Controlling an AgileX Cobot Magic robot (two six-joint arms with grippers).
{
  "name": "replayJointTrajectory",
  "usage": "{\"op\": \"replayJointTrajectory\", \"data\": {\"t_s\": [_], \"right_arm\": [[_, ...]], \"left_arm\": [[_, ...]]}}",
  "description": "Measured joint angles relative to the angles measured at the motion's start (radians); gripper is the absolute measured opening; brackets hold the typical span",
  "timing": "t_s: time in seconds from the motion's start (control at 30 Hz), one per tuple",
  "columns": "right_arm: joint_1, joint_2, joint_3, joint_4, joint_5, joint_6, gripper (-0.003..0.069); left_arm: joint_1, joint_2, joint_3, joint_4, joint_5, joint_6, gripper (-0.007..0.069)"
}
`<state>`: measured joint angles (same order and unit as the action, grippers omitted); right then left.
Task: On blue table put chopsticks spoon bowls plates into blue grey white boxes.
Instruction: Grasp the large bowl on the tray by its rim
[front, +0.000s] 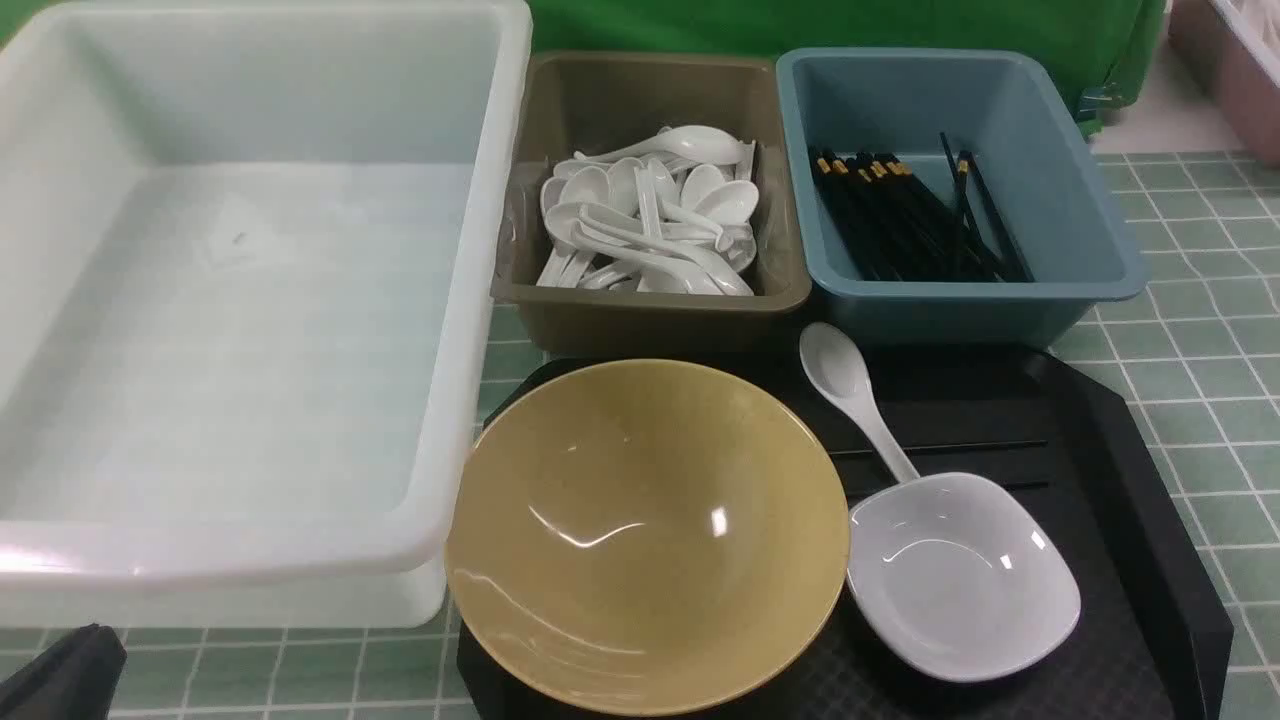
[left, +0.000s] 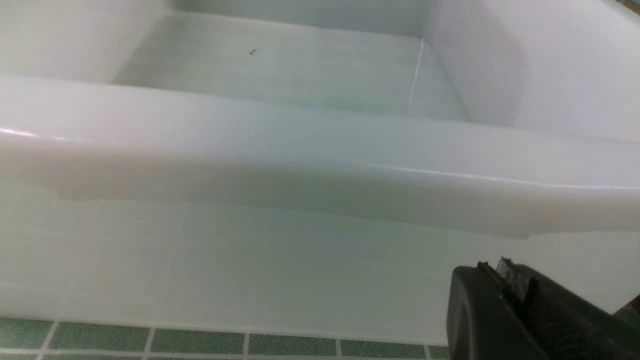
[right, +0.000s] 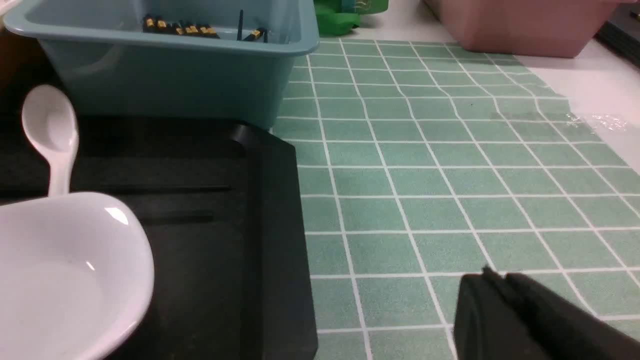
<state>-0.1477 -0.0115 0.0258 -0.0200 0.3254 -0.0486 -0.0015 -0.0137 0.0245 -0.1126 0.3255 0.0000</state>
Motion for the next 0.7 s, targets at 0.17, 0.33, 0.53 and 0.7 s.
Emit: {"op": "replayJointTrajectory", "data": {"t_s": [0.17,0.33,0.53,0.7], "right_arm": [[0.0,0.0,0.0,0.0,0.0,0.0,0.009],[0.0,0.0,0.0,0.0,0.0,0.0,0.0096],[0.0,0.0,0.0,0.0,0.0,0.0,0.0099],[0.0,0.0,0.0,0.0,0.0,0.0,0.0099]], "left_arm": [[0.0,0.0,0.0,0.0,0.0,0.0,0.0002],[0.0,0.0,0.0,0.0,0.0,0.0,0.0002],[0.0,0.0,0.0,0.0,0.0,0.0,0.0002],[0.0,0.0,0.0,0.011,0.0,0.0,0.0002]]}}
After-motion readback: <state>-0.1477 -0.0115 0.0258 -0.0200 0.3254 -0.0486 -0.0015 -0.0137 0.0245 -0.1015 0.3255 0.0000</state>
